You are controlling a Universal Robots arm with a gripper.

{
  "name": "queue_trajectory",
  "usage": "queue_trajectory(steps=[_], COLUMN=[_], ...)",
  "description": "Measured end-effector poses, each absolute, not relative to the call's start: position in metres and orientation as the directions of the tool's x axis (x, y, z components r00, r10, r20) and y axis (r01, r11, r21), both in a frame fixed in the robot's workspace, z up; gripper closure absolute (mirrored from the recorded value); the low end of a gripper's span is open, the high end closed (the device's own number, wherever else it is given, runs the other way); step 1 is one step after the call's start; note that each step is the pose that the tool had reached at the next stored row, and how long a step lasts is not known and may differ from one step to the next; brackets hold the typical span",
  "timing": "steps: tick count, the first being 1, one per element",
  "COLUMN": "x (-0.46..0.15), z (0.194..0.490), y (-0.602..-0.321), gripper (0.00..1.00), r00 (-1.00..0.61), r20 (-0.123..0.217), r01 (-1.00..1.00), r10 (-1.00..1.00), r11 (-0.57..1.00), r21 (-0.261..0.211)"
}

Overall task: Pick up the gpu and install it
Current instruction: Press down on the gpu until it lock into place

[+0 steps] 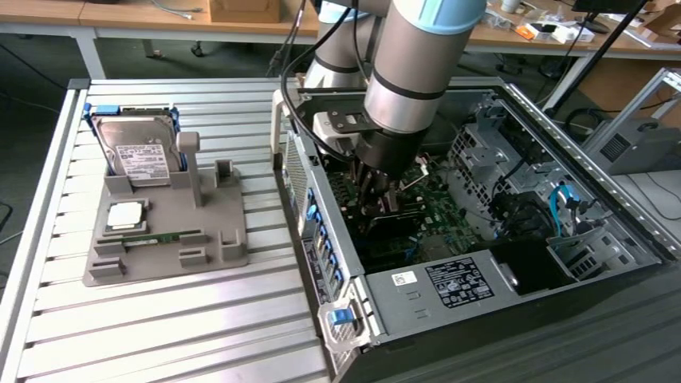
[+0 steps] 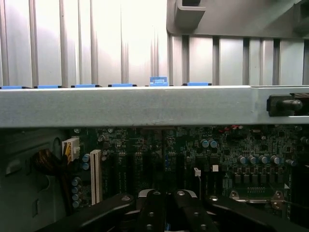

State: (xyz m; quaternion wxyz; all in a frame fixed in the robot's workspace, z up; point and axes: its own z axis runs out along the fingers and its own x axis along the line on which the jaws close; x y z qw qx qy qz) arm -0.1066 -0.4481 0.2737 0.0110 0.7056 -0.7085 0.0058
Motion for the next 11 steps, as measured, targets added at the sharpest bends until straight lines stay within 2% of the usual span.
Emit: queue_trajectory(steps=[11], x=[-0.107], z=[0.2734], y=[-0.4481], gripper=[0.89], r00=[-0.004], r20=[0.021], r01=[-1.0], r10=[-1.0], r11=[0.004], r21=[0.005])
